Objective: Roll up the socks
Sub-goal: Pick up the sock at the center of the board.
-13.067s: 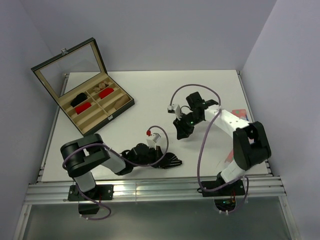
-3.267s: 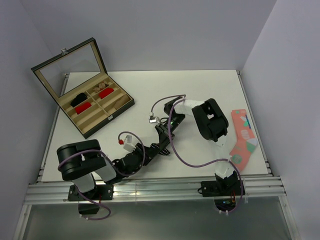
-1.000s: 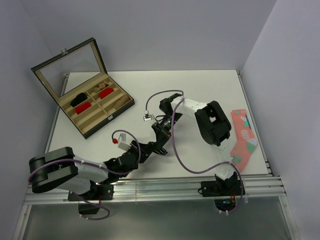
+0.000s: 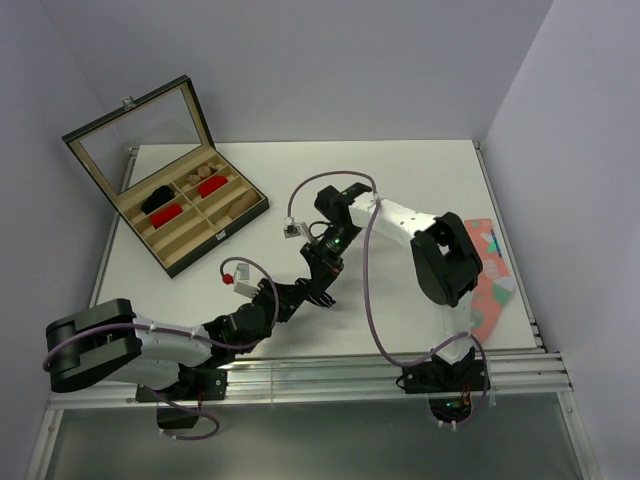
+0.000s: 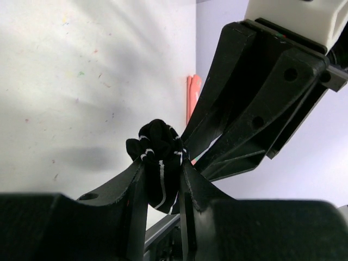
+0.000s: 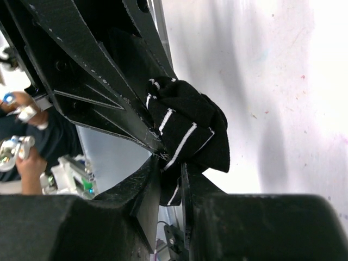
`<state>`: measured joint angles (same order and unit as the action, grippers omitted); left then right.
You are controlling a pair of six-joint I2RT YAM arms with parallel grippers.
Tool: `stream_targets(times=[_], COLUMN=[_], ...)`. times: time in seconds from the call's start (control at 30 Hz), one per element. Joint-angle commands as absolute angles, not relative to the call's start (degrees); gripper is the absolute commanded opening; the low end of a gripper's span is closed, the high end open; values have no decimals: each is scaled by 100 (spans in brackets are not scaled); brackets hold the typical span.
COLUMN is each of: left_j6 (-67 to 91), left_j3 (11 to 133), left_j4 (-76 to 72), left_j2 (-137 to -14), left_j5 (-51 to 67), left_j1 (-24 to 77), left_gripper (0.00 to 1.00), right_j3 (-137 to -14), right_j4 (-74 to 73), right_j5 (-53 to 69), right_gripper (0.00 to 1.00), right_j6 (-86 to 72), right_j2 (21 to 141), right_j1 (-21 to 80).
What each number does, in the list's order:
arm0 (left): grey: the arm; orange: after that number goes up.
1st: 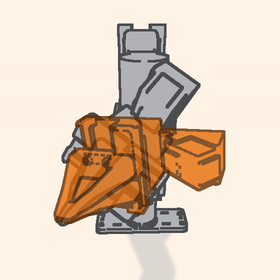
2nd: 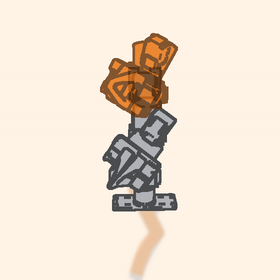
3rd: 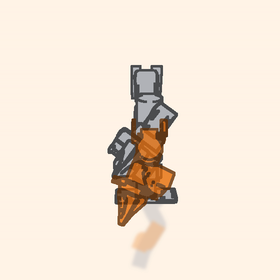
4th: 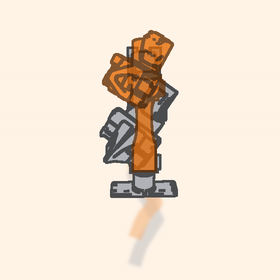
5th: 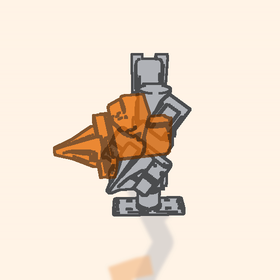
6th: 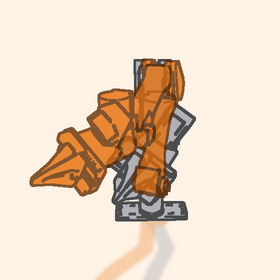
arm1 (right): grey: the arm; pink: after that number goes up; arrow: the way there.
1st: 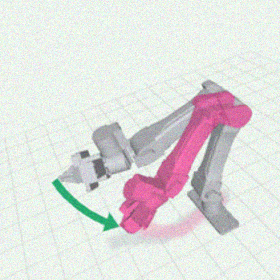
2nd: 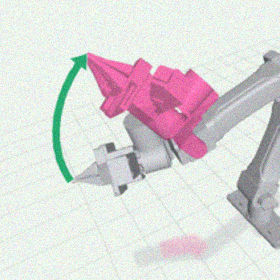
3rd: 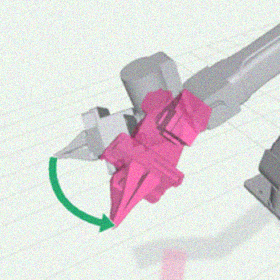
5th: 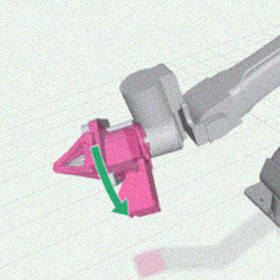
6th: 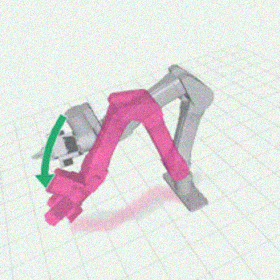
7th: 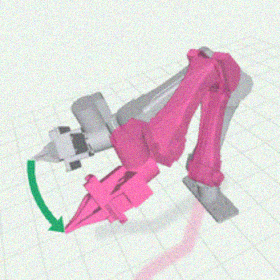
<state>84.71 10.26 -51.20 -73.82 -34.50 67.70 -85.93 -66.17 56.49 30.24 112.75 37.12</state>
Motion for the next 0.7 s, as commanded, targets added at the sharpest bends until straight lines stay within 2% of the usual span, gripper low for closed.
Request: stream_targets(times=[0.0, 0.37, 0.67], left_j6=[8139, 8086, 8042], left_j3=[1204, 1064, 932], left_j4=[-4817, -4430, -4036], left_j2=[-7243, -6558, -5995], left_j5=[-3814, -4025, -4139], left_j1=[6715, 6724, 6732], left_gripper=[0, 0, 0], right_j3=[-8473, -8367, -8534], right_j4=[-6390, -5898, -5880], right_j5=[6197, 5529, 5300], right_gripper=[26, 39, 45], right_j6=[2190, 1767, 1740], right_j2=[10723, 10442, 10389], right_j1=[4060, 4061, 4034])
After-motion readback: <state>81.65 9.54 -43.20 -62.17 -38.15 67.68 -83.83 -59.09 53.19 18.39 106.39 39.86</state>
